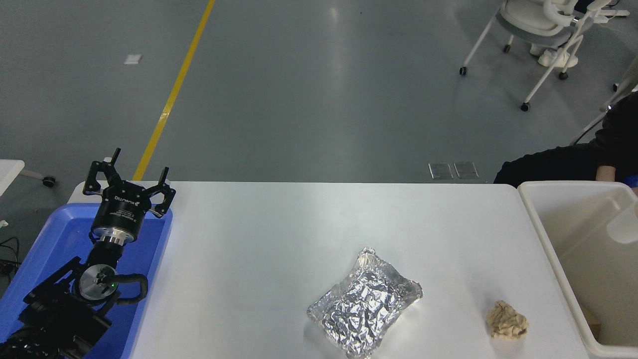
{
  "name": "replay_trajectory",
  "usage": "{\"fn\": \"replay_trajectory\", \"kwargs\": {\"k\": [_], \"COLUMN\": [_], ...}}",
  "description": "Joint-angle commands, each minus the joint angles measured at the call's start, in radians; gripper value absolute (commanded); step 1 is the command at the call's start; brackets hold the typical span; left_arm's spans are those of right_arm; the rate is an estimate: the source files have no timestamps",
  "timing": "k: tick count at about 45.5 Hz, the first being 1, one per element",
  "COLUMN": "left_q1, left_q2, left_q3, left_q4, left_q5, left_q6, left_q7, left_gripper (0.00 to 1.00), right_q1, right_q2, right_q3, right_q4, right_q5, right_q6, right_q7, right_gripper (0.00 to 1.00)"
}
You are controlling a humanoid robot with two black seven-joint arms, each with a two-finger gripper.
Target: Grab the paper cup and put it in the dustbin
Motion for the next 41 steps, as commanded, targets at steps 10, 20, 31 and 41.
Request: {"fn": "replay_trajectory", "kwargs": {"k": [10,20,31,41], "left_q1": [0.000,-0.002,-0.005,-0.005], "left_q2": [0.000,0.000,0.000,0.000], "left_q3": [0.000,0.000,0.005,0.006], "left_q4": [-0.001,-0.001,-0.001,-0.001], "left_q5": [0.000,0.000,0.000,0.000], "left_q6": [0.000,0.000,0.000,-0.002], "left_q7": [0.000,0.000,0.003,0.003], "left_gripper": [1.00,1.00,1.00,1.00], "right_q1": [-0.158,-0.138,0.055,0.713], "right_q2": [0.116,0.107,-0.023,-0.115], "right_q3": [0.146,0.152,-0.006,-0.575], "right_q4": [-0.093,-0.090,0.086,0.448], "right_q5": [0.009,0.006,-0.034,-0.017], "right_q6": [-0.063,-0.049,0.030,0.239], "right_q7": [0.002,0.002,0.003,0.003], "right_gripper": [0.50,1.00,1.00,1.00]}}
